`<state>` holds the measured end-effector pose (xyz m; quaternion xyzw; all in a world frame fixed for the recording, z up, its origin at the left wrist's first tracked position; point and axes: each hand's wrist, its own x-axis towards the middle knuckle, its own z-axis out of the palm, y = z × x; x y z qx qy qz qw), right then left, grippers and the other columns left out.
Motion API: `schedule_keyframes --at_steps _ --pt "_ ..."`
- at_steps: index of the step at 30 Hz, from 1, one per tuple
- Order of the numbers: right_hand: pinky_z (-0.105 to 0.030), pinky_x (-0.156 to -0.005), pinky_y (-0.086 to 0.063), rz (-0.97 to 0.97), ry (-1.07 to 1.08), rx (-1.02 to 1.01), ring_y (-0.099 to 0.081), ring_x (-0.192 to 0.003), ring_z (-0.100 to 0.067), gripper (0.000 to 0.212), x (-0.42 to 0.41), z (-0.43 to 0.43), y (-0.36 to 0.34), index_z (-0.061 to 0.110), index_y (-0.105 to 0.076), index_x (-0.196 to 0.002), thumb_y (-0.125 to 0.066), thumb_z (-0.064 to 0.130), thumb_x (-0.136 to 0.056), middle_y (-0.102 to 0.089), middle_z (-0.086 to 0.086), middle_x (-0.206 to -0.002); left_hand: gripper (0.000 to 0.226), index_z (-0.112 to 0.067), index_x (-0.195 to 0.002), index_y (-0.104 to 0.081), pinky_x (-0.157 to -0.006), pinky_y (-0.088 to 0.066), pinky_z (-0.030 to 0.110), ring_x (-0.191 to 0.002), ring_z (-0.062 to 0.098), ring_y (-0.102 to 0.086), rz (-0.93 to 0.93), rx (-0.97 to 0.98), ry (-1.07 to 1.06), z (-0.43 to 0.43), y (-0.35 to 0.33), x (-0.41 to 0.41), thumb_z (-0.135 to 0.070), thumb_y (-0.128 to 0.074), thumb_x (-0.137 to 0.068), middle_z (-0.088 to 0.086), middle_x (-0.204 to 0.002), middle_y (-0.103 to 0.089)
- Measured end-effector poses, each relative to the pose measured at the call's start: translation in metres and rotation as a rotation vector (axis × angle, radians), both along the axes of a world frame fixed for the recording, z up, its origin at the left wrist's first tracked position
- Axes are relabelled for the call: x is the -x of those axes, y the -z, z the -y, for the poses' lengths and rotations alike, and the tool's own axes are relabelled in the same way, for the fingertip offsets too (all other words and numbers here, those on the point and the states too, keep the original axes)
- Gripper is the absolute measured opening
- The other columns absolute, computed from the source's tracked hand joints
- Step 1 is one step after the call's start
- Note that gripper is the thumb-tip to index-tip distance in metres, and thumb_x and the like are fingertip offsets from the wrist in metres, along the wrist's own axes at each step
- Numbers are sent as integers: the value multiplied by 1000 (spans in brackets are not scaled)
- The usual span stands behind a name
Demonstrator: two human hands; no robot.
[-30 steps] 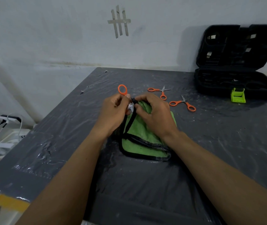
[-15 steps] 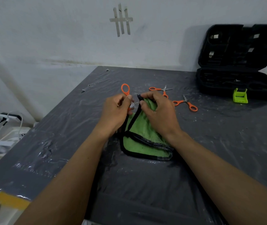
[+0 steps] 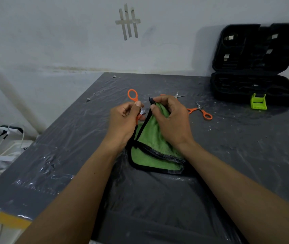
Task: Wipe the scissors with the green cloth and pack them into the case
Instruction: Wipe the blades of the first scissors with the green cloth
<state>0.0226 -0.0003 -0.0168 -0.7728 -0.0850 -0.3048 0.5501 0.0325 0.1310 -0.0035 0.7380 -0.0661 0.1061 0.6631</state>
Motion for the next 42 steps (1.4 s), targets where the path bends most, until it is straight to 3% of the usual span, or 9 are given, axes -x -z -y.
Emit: schedule_keyframes --at_steps 4,9,11,16,21,26,34,37,42 --pt "-6 -79 -44 -13 24 -40 -59 -89 4 13 -2 1 0 16 -63 -100 -65 11 -87 -63 15 -92 16 -13 -91 -69 -58 -48 12 -70 2 -70 -33 93 16 4 0 2 -20 -55 -95 -11 -66 -70" --pt "-7 -77 -45 -1 39 -52 -59 -89 2 13 0 1 -2 13 -64 -100 -65 9 -88 -63 12 -91 15 -10 -93 -72 -64 -52 16 -74 8 -70 -25 138 50 6 0 3 -15 -58 -93 -5 -75 -72" --pt "-8 -78 -46 -6 38 -49 -59 -90 1 13 0 2 -2 15 -64 -101 -65 10 -88 -63 13 -92 14 -14 -89 -72 -64 -52 17 -74 9 -71 -24 146 58 6 0 3 -16 -59 -92 -5 -73 -73" --pt "-12 -78 -46 -6 58 -10 -58 -89 3 12 1 2 -2 19 -62 -98 -64 11 -89 -60 20 -88 16 -3 -93 -69 -60 -52 15 -67 5 -69 -15 133 35 6 -1 2 -13 -57 -93 3 -73 -69" --pt "-25 -87 -49 -73 127 -26 -61 -98 -9 12 -6 6 4 16 -63 -102 -63 15 -90 -66 7 -99 16 -10 -84 -70 -57 -51 15 -66 4 -69 -10 89 -5 3 0 2 -15 -58 -93 -5 -64 -70" --pt "-14 -82 -47 -20 96 -36 -60 -94 -5 13 -3 7 1 14 -63 -102 -64 19 -90 -66 5 -98 17 -9 -83 -68 -57 -52 16 -65 3 -67 -86 161 -67 2 -3 0 -18 -58 -93 6 -75 -68" --pt "-2 -80 -38 62 87 103 -57 -90 -5 14 -3 -1 3 11 -63 -99 -68 14 -86 -61 6 -97 16 -9 -81 -70 -55 -49 14 -60 0 -65 -77 157 -32 6 -5 6 -16 -60 -91 -7 -59 -69" --pt "-1 -79 -36 56 100 89 -56 -89 -5 16 -4 1 3 10 -64 -101 -68 16 -86 -62 3 -98 11 -14 -86 -71 -60 -51 14 -66 -1 -66 -41 87 -16 4 -3 5 -14 -61 -90 -8 -67 -70" --pt "1 -83 -31 112 93 268 -52 -93 -6 18 -6 -1 5 5 -64 -104 -66 13 -88 -64 -6 -101 13 -11 -97 -70 -62 -48 10 -69 -3 -67 78 -56 -5 -1 -3 4 -8 -60 -90 -2 -79 -70"
